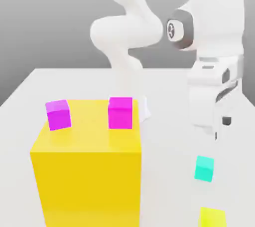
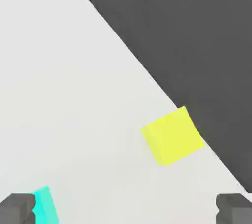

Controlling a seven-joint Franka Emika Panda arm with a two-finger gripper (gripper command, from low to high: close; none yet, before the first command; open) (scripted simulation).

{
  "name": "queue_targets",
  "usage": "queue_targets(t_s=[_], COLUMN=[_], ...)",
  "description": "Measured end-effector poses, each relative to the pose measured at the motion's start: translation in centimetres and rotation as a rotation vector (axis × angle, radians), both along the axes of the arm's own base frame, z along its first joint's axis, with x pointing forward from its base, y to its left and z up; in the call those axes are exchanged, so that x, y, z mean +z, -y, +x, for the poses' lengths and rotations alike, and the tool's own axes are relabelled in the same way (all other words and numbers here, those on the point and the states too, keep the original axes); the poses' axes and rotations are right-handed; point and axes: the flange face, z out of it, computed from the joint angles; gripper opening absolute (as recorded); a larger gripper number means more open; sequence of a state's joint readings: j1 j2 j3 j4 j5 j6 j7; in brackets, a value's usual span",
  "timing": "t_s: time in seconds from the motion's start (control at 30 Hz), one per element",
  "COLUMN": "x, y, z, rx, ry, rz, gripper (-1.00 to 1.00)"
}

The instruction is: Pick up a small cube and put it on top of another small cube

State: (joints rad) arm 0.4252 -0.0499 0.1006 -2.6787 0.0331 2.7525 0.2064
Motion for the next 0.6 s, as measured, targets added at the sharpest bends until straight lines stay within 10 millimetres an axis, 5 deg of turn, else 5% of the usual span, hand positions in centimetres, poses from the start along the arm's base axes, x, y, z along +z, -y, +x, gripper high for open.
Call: queue_targets(t_s=[0.1, 0.3, 0.33, 0.6], x=[-5.6, -12.2, -13.2, -12.7], y=[-1.0, -0.8, -0.8, -0.8], z=[-3.6, -4.5, -4.5, -4.5], rx=[0.147, 0.181, 0.181, 0.182], ry=[-0.073, -0.096, -0.096, -0.097], rz=[-0.061, -0.078, -0.077, -0.079], gripper=[0.0, 0.0, -1.0, -1.0])
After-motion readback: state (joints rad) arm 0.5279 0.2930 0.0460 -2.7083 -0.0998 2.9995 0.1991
